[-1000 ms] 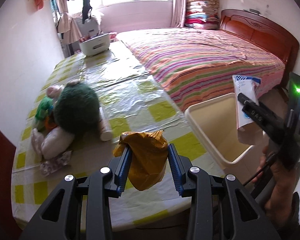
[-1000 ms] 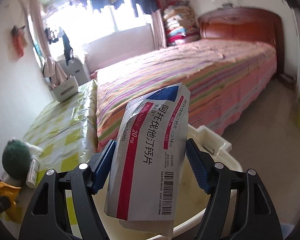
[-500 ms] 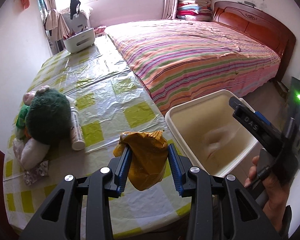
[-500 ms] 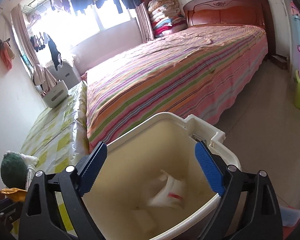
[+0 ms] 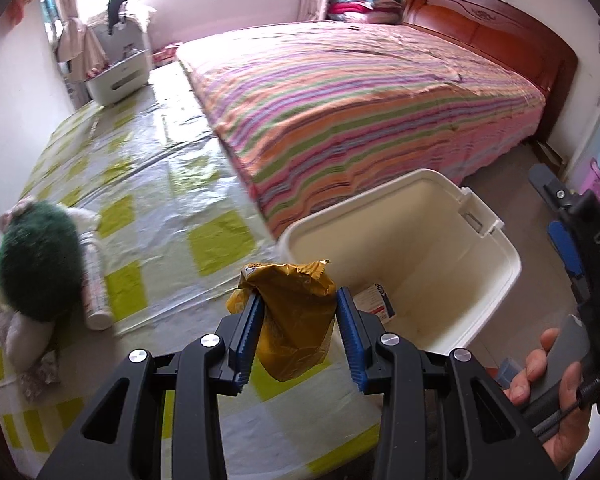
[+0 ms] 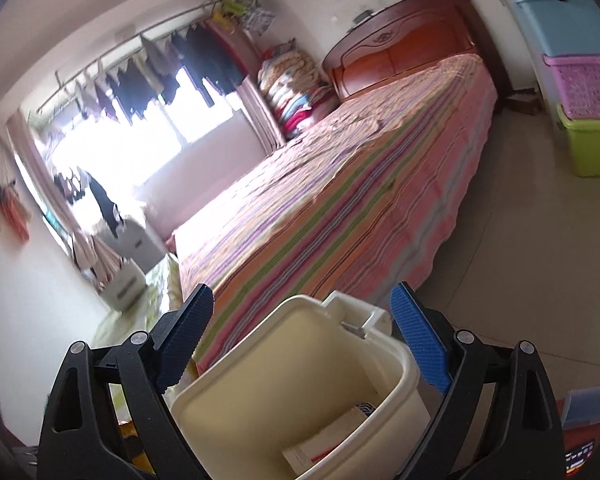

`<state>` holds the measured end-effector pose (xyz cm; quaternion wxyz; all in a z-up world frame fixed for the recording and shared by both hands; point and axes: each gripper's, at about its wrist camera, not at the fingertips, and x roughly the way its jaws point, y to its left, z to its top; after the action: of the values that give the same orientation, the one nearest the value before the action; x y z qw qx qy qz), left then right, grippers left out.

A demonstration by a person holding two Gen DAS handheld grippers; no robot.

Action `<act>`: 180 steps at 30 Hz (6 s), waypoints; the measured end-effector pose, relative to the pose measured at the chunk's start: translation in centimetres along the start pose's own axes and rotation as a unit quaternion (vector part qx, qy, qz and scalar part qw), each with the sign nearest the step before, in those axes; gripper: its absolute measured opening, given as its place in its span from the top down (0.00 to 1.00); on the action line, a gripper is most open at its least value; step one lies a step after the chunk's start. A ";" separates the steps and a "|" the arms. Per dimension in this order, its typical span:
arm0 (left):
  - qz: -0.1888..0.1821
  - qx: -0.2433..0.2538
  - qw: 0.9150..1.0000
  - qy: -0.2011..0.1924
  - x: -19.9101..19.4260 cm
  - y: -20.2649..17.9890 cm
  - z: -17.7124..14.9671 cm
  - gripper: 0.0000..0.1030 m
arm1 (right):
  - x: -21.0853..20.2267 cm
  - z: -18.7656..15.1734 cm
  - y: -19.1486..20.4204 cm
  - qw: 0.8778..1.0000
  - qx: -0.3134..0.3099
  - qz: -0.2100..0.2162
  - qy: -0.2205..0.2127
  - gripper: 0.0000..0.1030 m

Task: Collect trash
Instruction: 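Lower the yellow wrapper into the cream bin and open the left tool, then move both tools back over the table toward the plush toys, then grasp the green fuzzy plush with the right tool while the left tool grasps the lace hat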

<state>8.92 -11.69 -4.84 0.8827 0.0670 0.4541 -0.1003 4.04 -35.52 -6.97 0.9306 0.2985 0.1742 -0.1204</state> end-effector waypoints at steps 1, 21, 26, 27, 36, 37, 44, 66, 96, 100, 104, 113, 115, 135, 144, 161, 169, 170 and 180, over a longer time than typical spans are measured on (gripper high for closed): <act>-0.002 0.006 1.000 0.001 0.3 -0.6 0.2 0.64 | 0.0 0.0 -0.3 1.000 0.006 -0.001 0.000 0.12; -0.023 0.069 0.997 0.012 2.6 -4.9 1.3 0.39 | 0.4 0.0 -1.6 0.999 0.040 0.009 0.004 0.12; -0.028 0.065 0.997 0.008 2.1 -4.7 1.4 0.31 | 0.4 -0.1 -1.3 0.999 0.036 0.010 0.007 0.12; -0.027 0.064 0.998 0.009 2.0 -4.6 1.3 0.31 | 0.5 -0.2 -1.3 0.999 0.035 0.010 0.007 0.12; -0.022 0.049 0.999 0.009 1.1 -3.1 0.4 0.31 | 0.9 -0.6 -0.2 1.000 0.022 0.013 0.017 0.12; -0.020 0.046 0.999 0.009 1.0 -2.8 0.2 0.31 | 1.0 -0.7 0.1 1.000 0.019 0.014 0.019 0.12; -0.008 0.018 1.000 0.000 -0.5 -0.1 -0.7 0.31 | 1.3 -1.6 2.6 0.999 -0.012 0.029 0.034 0.12; 0.061 -0.115 0.991 -0.029 -5.9 13.9 -5.9 0.31 | 0.9 -8.3 15.0 0.974 -0.171 0.106 0.104 0.11; 0.119 -0.279 0.952 -0.036 -9.4 26.8 -13.1 0.31 | 3.1 -18.0 32.6 0.869 -0.286 0.323 0.242 0.09; 0.125 -0.279 0.951 -0.038 -9.9 27.0 -13.5 0.31 | 5.1 -19.5 34.1 0.862 -0.298 0.310 0.268 0.08; 0.130 -0.285 0.949 -0.037 -10.2 27.4 -13.9 0.31 | 7.2 -21.0 34.9 0.853 -0.294 0.307 0.304 0.07; 0.132 -0.292 0.947 -0.027 -10.0 27.7 -14.2 0.31 | 7.9 -21.1 34.6 0.837 -0.281 0.322 0.342 0.21; 0.130 -0.293 0.947 -0.027 -9.8 27.8 -14.1 0.31 | 7.6 -20.7 34.4 0.838 -0.278 0.324 0.339 0.23; 0.191 -0.333 0.923 0.007 -4.4 32.8 -9.2 0.31 | 4.6 -14.5 30.1 0.875 -0.212 0.341 0.272 0.24; 0.156 -0.374 0.914 0.017 -2.6 34.6 -9.5 0.64 | 4.7 -13.0 28.7 0.882 -0.196 0.343 0.259 0.23; 0.160 -0.365 0.917 -0.015 -4.4 33.2 -9.7 0.74 | 3.5 -10.9 27.0 0.891 -0.187 0.344 0.231 0.23; 0.151 -0.347 0.925 -0.039 -6.1 31.7 -8.7 0.91 | 3.3 -9.9 25.8 0.891 -0.171 0.352 0.229 0.23; 0.150 -0.342 0.927 -0.042 -6.3 31.4 -8.6 0.93 | 3.4 -9.7 25.6 0.890 -0.162 0.358 0.231 0.23; 0.150 -0.331 0.931 -0.042 -7.2 31.1 -8.3 0.94 | 5.1 -8.5 23.6 0.896 -0.112 0.353 0.244 0.23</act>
<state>5.63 21.09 -2.92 0.8780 -0.1659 0.4085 0.1862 14.26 -12.31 -3.31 0.8675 0.2539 0.2919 0.3127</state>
